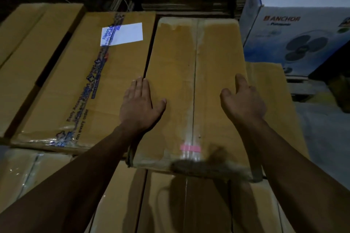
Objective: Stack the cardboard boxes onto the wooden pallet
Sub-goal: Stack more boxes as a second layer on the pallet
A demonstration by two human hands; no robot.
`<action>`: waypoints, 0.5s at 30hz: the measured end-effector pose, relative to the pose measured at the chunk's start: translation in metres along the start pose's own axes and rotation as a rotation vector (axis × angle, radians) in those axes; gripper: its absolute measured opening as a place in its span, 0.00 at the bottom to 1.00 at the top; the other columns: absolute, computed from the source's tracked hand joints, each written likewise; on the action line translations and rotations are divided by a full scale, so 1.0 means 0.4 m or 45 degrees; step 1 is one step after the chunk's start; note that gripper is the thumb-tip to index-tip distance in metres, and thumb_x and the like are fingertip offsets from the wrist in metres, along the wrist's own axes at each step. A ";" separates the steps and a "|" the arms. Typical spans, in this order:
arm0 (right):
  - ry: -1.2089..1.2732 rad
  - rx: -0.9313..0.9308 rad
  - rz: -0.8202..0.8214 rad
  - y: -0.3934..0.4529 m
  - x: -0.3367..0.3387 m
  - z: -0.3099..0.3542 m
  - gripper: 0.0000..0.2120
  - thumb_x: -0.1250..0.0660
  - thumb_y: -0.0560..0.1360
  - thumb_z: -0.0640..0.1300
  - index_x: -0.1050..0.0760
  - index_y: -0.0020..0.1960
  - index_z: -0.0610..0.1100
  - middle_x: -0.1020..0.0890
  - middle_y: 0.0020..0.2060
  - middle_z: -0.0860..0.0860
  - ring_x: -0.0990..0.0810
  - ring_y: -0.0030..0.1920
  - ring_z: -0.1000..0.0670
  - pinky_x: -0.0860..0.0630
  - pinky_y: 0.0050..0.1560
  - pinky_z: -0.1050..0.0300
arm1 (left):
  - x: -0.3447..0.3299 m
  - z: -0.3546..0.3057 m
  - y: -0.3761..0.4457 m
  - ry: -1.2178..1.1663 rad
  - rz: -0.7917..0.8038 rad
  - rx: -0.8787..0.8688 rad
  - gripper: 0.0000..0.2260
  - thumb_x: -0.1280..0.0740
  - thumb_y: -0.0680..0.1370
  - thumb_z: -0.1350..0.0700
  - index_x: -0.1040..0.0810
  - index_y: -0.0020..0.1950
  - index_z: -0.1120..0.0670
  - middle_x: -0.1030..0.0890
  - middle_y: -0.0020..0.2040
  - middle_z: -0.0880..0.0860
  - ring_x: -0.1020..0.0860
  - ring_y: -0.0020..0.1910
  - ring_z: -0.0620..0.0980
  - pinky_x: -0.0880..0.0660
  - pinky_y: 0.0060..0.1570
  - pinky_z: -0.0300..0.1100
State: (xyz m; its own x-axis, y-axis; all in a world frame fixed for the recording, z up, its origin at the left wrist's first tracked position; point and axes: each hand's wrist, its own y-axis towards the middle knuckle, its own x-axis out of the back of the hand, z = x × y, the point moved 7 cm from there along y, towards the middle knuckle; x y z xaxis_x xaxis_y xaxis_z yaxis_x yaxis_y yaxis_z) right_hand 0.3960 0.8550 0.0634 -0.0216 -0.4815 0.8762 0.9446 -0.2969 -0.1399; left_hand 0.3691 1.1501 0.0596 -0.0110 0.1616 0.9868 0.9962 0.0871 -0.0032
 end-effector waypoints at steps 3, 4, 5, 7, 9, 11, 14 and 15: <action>-0.005 0.013 0.033 -0.010 0.006 0.004 0.31 0.45 0.79 0.59 0.47 0.81 0.56 0.30 0.70 0.41 0.27 0.65 0.36 0.31 0.61 0.42 | 0.004 0.000 -0.002 0.010 -0.008 -0.005 0.40 0.52 0.79 0.32 0.51 0.81 0.59 0.52 0.81 0.56 0.53 0.80 0.53 0.53 0.77 0.49; -0.013 0.011 0.037 -0.011 0.007 0.005 0.31 0.45 0.79 0.59 0.48 0.81 0.56 0.30 0.70 0.41 0.27 0.64 0.36 0.30 0.60 0.42 | 0.003 0.001 -0.004 0.010 -0.002 -0.006 0.41 0.53 0.78 0.32 0.51 0.81 0.59 0.52 0.81 0.57 0.53 0.80 0.53 0.52 0.77 0.49; -0.029 0.013 0.044 -0.012 0.007 0.006 0.31 0.46 0.79 0.59 0.48 0.81 0.56 0.30 0.70 0.41 0.26 0.63 0.36 0.30 0.59 0.42 | 0.001 0.002 -0.006 0.008 0.002 -0.010 0.41 0.53 0.77 0.32 0.51 0.80 0.59 0.51 0.81 0.57 0.53 0.80 0.53 0.52 0.77 0.50; -0.061 0.020 0.074 -0.009 0.002 0.011 0.31 0.47 0.80 0.59 0.50 0.81 0.55 0.32 0.70 0.40 0.26 0.62 0.36 0.30 0.58 0.43 | -0.002 0.004 -0.004 -0.005 -0.001 -0.018 0.41 0.53 0.78 0.31 0.50 0.80 0.59 0.51 0.81 0.57 0.52 0.80 0.53 0.52 0.77 0.50; -0.099 0.029 0.110 -0.011 0.000 0.012 0.31 0.49 0.81 0.60 0.52 0.81 0.54 0.36 0.73 0.39 0.26 0.62 0.35 0.30 0.56 0.43 | 0.000 0.006 -0.001 -0.018 0.007 -0.013 0.41 0.52 0.78 0.31 0.50 0.80 0.59 0.50 0.81 0.57 0.52 0.80 0.54 0.51 0.77 0.51; -0.170 0.054 0.150 -0.026 0.000 0.009 0.32 0.51 0.83 0.61 0.56 0.82 0.53 0.44 0.78 0.41 0.29 0.67 0.35 0.30 0.59 0.42 | 0.003 0.006 -0.007 -0.031 0.032 -0.007 0.40 0.51 0.79 0.31 0.49 0.80 0.59 0.50 0.81 0.57 0.52 0.80 0.54 0.51 0.77 0.51; -0.338 0.132 0.226 -0.079 -0.009 -0.002 0.31 0.55 0.84 0.61 0.60 0.82 0.51 0.61 0.81 0.45 0.50 0.79 0.37 0.39 0.72 0.36 | 0.006 0.005 0.001 -0.074 0.126 -0.002 0.41 0.45 0.79 0.32 0.52 0.81 0.59 0.52 0.81 0.57 0.54 0.80 0.54 0.53 0.77 0.52; -0.403 0.173 0.237 -0.112 -0.014 -0.009 0.31 0.57 0.84 0.60 0.60 0.82 0.49 0.63 0.81 0.44 0.55 0.80 0.38 0.44 0.74 0.36 | 0.010 0.007 0.004 -0.087 0.191 -0.001 0.42 0.43 0.78 0.32 0.53 0.81 0.59 0.54 0.81 0.57 0.55 0.80 0.54 0.54 0.77 0.52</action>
State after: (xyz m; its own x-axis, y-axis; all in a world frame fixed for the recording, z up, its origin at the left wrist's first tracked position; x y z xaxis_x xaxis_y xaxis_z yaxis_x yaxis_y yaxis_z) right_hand 0.3524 0.8679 0.0631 0.2365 -0.2322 0.9435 0.9580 -0.1061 -0.2663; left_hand 0.3705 1.1536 0.0631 0.1323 0.2395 0.9618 0.9871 0.0564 -0.1499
